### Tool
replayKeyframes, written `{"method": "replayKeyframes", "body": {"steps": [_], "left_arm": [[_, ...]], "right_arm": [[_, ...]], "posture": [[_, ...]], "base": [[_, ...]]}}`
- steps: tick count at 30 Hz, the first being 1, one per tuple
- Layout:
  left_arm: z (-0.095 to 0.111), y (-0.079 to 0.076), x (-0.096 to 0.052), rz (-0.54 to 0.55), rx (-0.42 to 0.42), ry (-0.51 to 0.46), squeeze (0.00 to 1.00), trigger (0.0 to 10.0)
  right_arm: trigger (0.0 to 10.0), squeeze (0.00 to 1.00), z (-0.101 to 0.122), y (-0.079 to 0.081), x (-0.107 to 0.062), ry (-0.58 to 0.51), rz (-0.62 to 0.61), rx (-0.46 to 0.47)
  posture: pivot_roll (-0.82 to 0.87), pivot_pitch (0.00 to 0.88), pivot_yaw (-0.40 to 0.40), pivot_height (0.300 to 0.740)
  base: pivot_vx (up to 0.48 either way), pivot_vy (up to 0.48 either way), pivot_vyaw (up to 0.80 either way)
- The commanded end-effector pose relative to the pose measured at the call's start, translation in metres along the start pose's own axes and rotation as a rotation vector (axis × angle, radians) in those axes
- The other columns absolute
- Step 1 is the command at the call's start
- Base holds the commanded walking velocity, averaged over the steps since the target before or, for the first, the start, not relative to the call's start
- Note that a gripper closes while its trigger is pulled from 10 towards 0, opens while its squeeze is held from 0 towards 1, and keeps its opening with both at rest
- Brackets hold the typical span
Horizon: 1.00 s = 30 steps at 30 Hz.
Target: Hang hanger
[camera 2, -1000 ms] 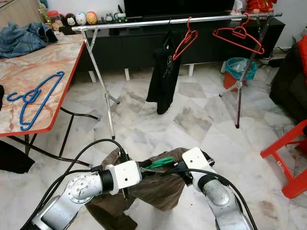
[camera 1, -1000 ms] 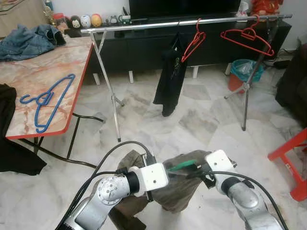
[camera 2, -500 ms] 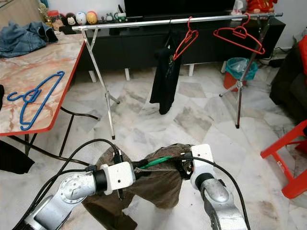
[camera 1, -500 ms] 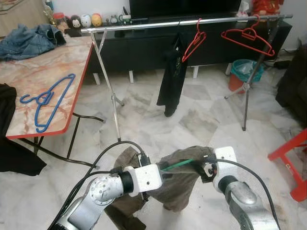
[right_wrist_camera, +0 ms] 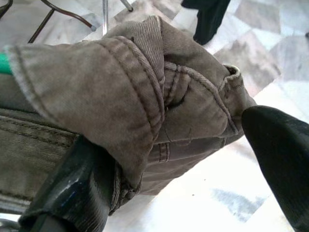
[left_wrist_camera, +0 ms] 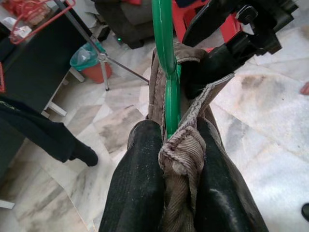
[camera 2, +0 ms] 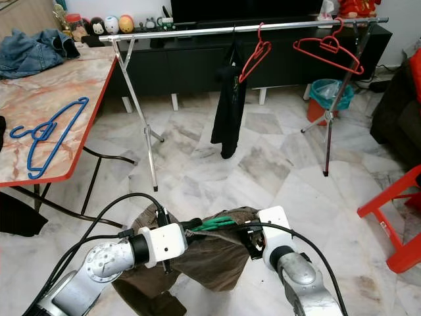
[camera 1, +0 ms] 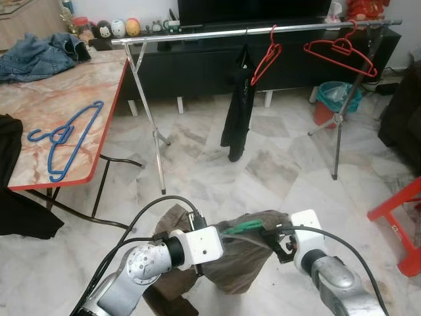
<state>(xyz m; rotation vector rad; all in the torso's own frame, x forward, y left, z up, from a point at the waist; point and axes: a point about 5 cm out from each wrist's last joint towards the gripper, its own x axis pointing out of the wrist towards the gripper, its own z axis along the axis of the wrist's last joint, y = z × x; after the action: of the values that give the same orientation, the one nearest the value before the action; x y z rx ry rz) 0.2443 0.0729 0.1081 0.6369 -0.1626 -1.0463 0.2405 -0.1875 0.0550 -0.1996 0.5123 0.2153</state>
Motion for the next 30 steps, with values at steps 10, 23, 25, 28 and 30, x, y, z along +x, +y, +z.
{"method": "replayKeyframes", "body": {"steps": [10, 23, 25, 28, 30], "left_arm": [[0.007, 0.041, -0.015, 0.204, 0.063, -0.040, 0.00, 10.0], [0.006, 0.035, -0.012, 0.162, 0.062, -0.036, 0.00, 10.0], [0.005, 0.033, -0.011, 0.148, 0.062, -0.033, 0.00, 10.0], [0.005, 0.031, -0.011, 0.137, 0.059, -0.031, 0.00, 10.0], [0.004, 0.030, -0.010, 0.128, 0.053, -0.029, 0.00, 10.0]], "right_arm": [[10.0, 1.00, -0.018, -0.022, -0.018, 0.075, -0.041, 0.048], [10.0, 0.67, 0.016, -0.010, -0.016, -0.096, 0.025, 0.089], [10.0, 0.00, 0.029, -0.002, -0.017, -0.180, 0.082, 0.112], [10.0, 0.00, 0.039, 0.013, -0.023, -0.241, 0.210, 0.099], [10.0, 0.00, 0.040, 0.028, -0.030, -0.250, 0.352, 0.058]], "posture": [[-0.01, 0.066, 0.018, 0.740], [-0.01, 0.067, 0.019, 0.740], [-0.01, 0.067, 0.019, 0.740], [-0.01, 0.067, 0.019, 0.740], [-0.01, 0.067, 0.018, 0.740]], "base": [[0.000, 0.000, 0.00], [0.000, 0.000, 0.00], [0.000, 0.000, 0.00], [0.000, 0.000, 0.00], [0.000, 0.000, 0.00]]}}
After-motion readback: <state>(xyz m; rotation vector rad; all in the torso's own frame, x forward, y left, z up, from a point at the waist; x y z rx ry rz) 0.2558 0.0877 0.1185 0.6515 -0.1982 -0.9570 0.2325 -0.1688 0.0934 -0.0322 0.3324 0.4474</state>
